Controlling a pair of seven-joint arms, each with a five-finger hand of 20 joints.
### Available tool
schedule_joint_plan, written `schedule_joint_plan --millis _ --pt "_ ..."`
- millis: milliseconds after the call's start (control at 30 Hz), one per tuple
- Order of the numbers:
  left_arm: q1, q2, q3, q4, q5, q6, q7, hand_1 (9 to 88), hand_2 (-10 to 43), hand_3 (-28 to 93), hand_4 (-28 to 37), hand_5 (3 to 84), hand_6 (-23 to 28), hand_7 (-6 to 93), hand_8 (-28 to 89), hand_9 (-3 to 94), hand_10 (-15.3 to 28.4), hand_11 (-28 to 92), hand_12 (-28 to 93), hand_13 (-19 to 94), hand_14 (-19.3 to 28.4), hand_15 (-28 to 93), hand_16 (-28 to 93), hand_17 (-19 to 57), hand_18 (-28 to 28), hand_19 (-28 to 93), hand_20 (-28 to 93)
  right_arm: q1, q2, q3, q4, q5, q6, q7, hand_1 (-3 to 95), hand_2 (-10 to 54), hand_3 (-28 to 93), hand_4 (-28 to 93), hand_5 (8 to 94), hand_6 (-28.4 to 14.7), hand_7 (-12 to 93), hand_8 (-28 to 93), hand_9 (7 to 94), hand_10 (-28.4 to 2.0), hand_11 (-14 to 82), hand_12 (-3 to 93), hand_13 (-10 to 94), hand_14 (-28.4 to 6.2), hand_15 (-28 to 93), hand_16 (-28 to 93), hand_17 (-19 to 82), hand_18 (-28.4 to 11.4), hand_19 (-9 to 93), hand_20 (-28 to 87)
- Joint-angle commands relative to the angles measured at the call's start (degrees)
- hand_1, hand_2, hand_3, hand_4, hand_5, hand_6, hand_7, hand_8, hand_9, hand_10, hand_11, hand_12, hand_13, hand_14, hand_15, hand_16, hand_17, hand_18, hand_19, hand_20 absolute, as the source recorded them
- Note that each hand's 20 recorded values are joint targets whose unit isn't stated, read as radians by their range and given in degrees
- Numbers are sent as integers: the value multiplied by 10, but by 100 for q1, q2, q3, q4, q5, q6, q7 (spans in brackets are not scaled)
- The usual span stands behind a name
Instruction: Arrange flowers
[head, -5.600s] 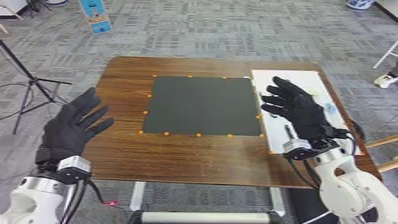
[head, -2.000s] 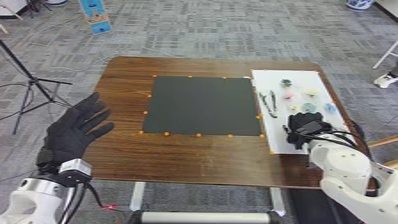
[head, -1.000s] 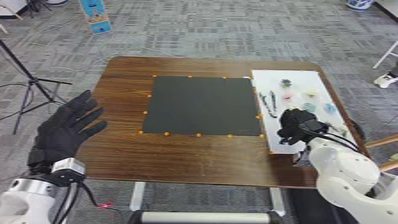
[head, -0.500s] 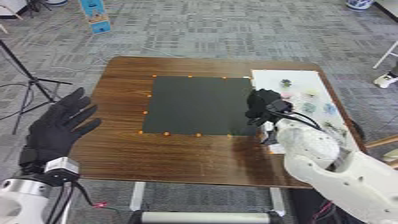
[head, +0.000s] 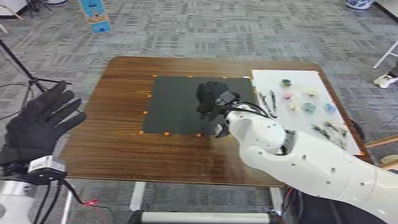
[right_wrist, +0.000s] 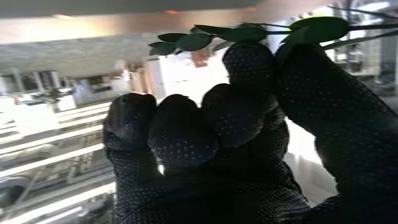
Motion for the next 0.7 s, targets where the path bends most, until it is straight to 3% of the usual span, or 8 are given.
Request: schedule_joint_plan --millis 33,200,267,367,467,700 --pt "-40 63 -157 -26 -206 -146 223 228 -95 684 -283 269 23 170 -92 239 108 169 154 206 141 170 25 -74 273 451 -8 421 -685 -709 578 -66 551 -283 381 -95 837 -58 694 -9 577 332 794 -94 607 534 690 -113 837 420 334 -226 890 517" --pt "-306 209 -49 58 -219 -270 227 226 -95 679 -283 272 24 167 -90 242 109 167 154 207 144 168 26 -74 276 453 -9 612 -935 -1129 983 -76 945 -142 380 -95 840 -59 691 -6 580 326 793 -93 606 534 690 -112 836 419 333 -225 886 519" --pt "-483 349 71 124 -215 -261 198 226 -95 680 -283 274 24 164 -90 244 110 165 153 209 144 166 25 -72 276 452 -10 535 -1051 -1092 1168 -159 958 -112 381 -95 840 -62 691 -7 581 324 793 -93 606 534 689 -112 836 419 333 -225 886 520" --pt "-729 496 193 218 -153 -369 126 225 -95 680 -283 276 24 162 -88 245 110 163 153 210 144 165 26 -72 275 452 -11 682 -1265 -1256 1526 -120 1065 -103 380 -95 842 -63 690 -7 581 324 793 -93 605 534 688 -112 836 418 332 -223 884 520" --pt "-969 617 403 300 -140 -362 143 227 -95 680 -283 276 25 162 -88 245 110 163 154 210 144 165 27 -71 274 452 -11 811 -1494 -1365 1844 -79 1137 -85 380 -95 841 -64 690 -7 582 322 793 -93 605 534 688 -112 837 417 332 -223 883 521" --pt "-1314 727 717 407 -107 -435 148 227 -95 681 -283 276 25 161 -86 245 109 163 155 210 144 164 28 -72 273 451 -12 991 -1851 -1510 2109 -51 1450 51 381 -95 841 -69 689 -6 584 322 792 -93 606 533 687 -112 837 416 330 -223 880 523"
